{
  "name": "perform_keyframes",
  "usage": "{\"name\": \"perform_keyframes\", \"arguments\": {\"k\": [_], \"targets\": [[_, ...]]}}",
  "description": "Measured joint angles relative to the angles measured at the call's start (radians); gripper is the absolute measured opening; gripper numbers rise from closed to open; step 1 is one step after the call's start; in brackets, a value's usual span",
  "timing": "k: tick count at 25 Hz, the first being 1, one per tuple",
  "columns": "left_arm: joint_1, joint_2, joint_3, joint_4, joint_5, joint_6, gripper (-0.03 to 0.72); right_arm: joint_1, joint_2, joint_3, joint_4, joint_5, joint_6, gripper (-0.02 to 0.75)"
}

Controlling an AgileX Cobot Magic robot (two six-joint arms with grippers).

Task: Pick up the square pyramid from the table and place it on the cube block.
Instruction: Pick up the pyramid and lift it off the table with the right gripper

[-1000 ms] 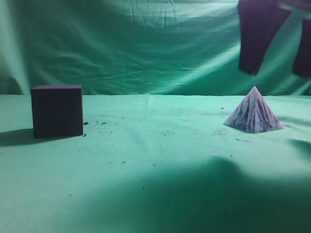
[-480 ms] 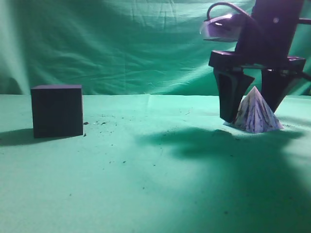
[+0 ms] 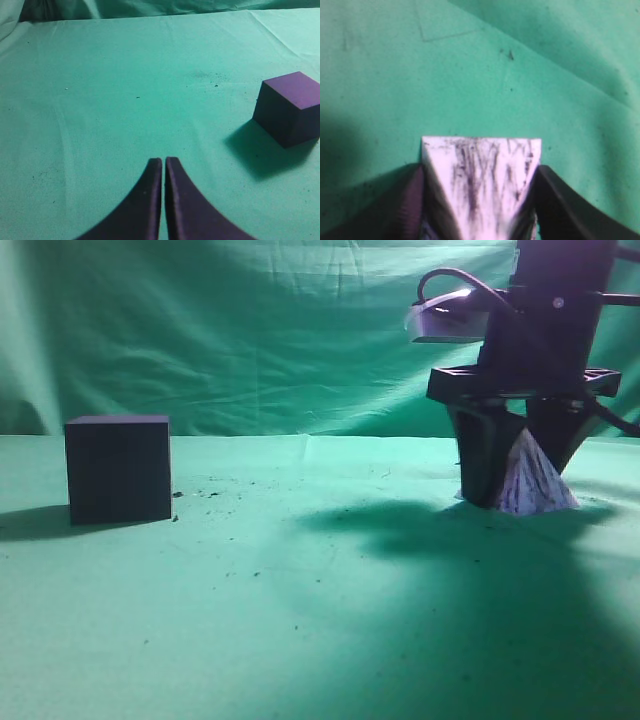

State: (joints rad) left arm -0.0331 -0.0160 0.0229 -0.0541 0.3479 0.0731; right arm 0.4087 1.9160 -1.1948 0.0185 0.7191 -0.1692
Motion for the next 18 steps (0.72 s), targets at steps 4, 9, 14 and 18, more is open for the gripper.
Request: {"name": "perform_keyframes", "arguments": {"k": [4, 9, 14, 18], "targets": [[0.000, 0.000, 0.000, 0.000, 0.000, 0.000, 0.000, 0.006, 0.000, -0.010, -0.060, 0.040, 0.077, 0.387], [0.000, 0.000, 0.000, 0.000, 0.000, 0.000, 0.000, 0.006, 0.000, -0.026, -0.116, 0.084, 0.127, 0.387], [0.000, 0.000, 0.000, 0.000, 0.000, 0.000, 0.000, 0.002, -0.040, -0.098, -0.133, 0.172, 0.118, 0.387], [0.000, 0.000, 0.000, 0.000, 0.000, 0.000, 0.000, 0.008, -0.120, -0.214, -0.022, 0.235, 0.028, 0.387]]}}
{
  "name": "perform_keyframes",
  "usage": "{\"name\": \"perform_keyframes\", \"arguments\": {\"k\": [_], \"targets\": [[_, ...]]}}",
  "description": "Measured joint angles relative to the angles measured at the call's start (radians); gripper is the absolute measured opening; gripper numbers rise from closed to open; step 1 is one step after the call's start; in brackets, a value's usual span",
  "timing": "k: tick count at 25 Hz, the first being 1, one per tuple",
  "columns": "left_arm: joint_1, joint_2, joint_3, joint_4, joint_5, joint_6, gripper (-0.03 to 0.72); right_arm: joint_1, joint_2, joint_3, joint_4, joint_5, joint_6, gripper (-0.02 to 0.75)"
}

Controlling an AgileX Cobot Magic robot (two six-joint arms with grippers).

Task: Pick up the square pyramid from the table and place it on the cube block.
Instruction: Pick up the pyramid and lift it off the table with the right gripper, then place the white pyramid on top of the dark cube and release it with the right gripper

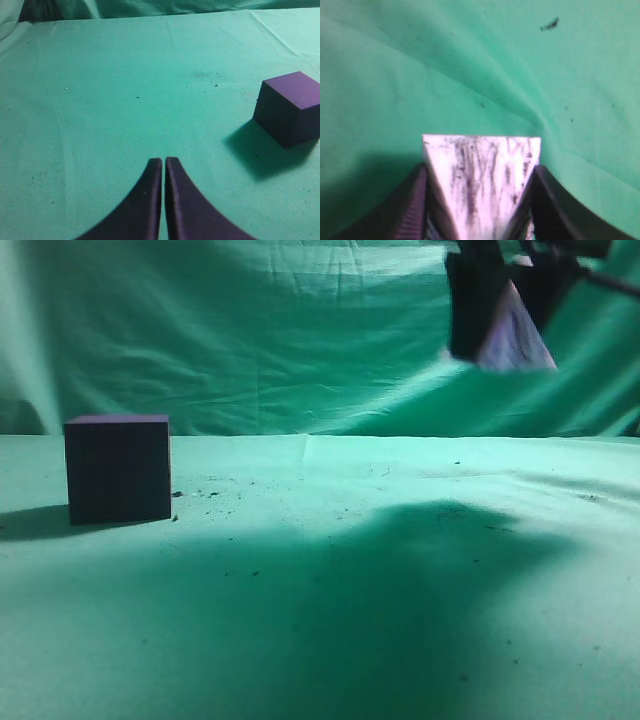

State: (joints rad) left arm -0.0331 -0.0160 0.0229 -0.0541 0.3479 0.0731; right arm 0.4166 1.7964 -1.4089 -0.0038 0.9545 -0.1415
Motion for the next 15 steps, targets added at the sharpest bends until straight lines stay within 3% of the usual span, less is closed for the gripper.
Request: {"name": "perform_keyframes", "arguments": {"k": [4, 10, 15], "targets": [[0.000, 0.000, 0.000, 0.000, 0.000, 0.000, 0.000, 0.106, -0.031, -0.131, 0.058, 0.068, -0.034, 0.387], [0.000, 0.000, 0.000, 0.000, 0.000, 0.000, 0.000, 0.380, 0.027, -0.323, 0.073, 0.078, -0.038, 0.387], [0.000, 0.000, 0.000, 0.000, 0.000, 0.000, 0.000, 0.498, 0.184, -0.459, 0.055, 0.096, -0.038, 0.387]]}}
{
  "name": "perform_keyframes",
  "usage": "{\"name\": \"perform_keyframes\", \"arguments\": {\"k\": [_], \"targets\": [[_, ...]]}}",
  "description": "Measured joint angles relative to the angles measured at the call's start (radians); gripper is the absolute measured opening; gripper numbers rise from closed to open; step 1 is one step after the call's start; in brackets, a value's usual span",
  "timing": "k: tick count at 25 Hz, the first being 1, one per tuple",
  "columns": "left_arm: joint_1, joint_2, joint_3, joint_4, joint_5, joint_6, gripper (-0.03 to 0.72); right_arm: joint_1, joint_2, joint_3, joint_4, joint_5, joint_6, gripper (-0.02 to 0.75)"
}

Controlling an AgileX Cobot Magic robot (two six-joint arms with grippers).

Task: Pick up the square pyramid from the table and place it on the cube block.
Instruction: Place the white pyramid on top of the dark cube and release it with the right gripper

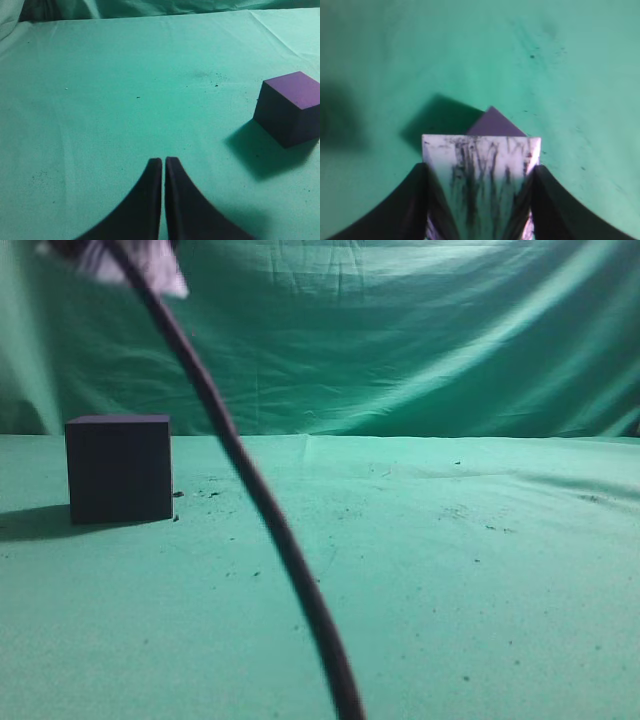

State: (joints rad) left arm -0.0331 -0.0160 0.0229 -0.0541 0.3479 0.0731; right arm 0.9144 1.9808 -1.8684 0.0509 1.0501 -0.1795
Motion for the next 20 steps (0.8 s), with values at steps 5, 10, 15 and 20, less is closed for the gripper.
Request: {"name": "perform_keyframes", "arguments": {"k": [5, 10, 15, 20], "targets": [[0.000, 0.000, 0.000, 0.000, 0.000, 0.000, 0.000, 0.019, 0.140, -0.108, -0.014, 0.032, 0.011, 0.387], [0.000, 0.000, 0.000, 0.000, 0.000, 0.000, 0.000, 0.019, 0.215, -0.141, -0.044, 0.029, 0.015, 0.387], [0.000, 0.000, 0.000, 0.000, 0.000, 0.000, 0.000, 0.019, 0.237, -0.144, -0.076, 0.032, 0.015, 0.387], [0.000, 0.000, 0.000, 0.000, 0.000, 0.000, 0.000, 0.019, 0.241, -0.166, -0.076, 0.035, 0.017, 0.559]]}}
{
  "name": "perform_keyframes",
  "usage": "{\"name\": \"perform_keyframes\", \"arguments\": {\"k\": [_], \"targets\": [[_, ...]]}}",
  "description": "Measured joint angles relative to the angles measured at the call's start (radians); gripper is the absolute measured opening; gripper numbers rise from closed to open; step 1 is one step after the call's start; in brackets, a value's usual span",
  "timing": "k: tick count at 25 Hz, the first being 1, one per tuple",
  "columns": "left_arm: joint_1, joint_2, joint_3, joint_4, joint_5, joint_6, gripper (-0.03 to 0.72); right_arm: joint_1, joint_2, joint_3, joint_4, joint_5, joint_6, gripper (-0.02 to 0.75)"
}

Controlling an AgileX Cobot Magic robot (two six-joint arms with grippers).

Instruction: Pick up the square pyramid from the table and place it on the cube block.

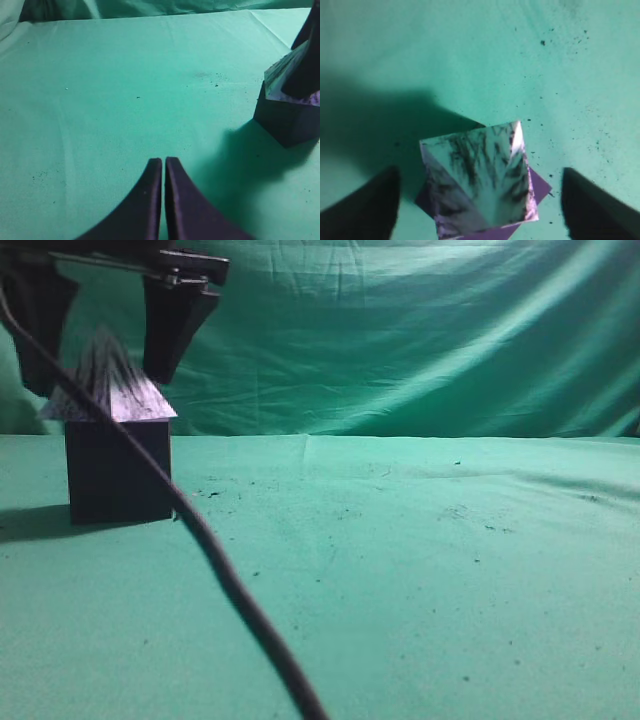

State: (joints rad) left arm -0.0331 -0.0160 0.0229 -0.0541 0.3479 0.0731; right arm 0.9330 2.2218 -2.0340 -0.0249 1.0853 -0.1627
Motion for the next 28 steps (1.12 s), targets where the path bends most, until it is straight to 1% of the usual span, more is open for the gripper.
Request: {"name": "perform_keyframes", "arguments": {"k": [1, 2, 6, 9, 11, 12, 13, 14, 15, 19, 21, 24, 28], "targets": [[0.000, 0.000, 0.000, 0.000, 0.000, 0.000, 0.000, 0.000, 0.000, -0.015, 0.000, 0.013, 0.000, 0.614], [0.000, 0.000, 0.000, 0.000, 0.000, 0.000, 0.000, 0.000, 0.000, -0.033, 0.000, 0.031, 0.000, 0.642], [0.000, 0.000, 0.000, 0.000, 0.000, 0.000, 0.000, 0.000, -0.002, -0.169, 0.002, 0.134, 0.008, 0.643], [0.000, 0.000, 0.000, 0.000, 0.000, 0.000, 0.000, 0.001, -0.033, -0.280, -0.007, 0.159, 0.059, 0.417], [0.000, 0.000, 0.000, 0.000, 0.000, 0.000, 0.000, 0.001, -0.083, -0.312, -0.007, 0.163, 0.101, 0.198], [0.000, 0.000, 0.000, 0.000, 0.000, 0.000, 0.000, 0.001, -0.114, -0.318, -0.008, 0.168, 0.111, 0.117], [0.000, 0.000, 0.000, 0.002, 0.000, 0.000, 0.000, 0.001, -0.145, -0.320, -0.010, 0.170, 0.119, 0.069], [0.000, 0.000, 0.000, 0.002, 0.000, 0.000, 0.000, 0.001, -0.177, -0.320, -0.012, 0.172, 0.127, 0.044], [0.000, 0.000, 0.000, 0.002, 0.000, 0.000, 0.000, 0.001, -0.202, -0.320, -0.014, 0.176, 0.138, 0.000], [0.000, 0.000, 0.000, 0.002, 0.000, 0.000, 0.000, 0.001, -0.324, -0.315, -0.002, 0.184, 0.169, 0.000], [0.000, 0.000, 0.000, 0.002, 0.000, 0.000, 0.000, 0.001, -0.405, -0.278, 0.003, 0.186, 0.178, 0.000], [0.000, 0.000, 0.000, 0.010, 0.000, 0.000, 0.000, 0.001, -0.529, -0.170, 0.003, 0.188, 0.189, 0.000], [0.000, 0.000, 0.000, 0.010, 0.000, 0.000, 0.000, 0.001, -0.685, 0.057, 0.003, 0.188, 0.197, 0.000]]}}
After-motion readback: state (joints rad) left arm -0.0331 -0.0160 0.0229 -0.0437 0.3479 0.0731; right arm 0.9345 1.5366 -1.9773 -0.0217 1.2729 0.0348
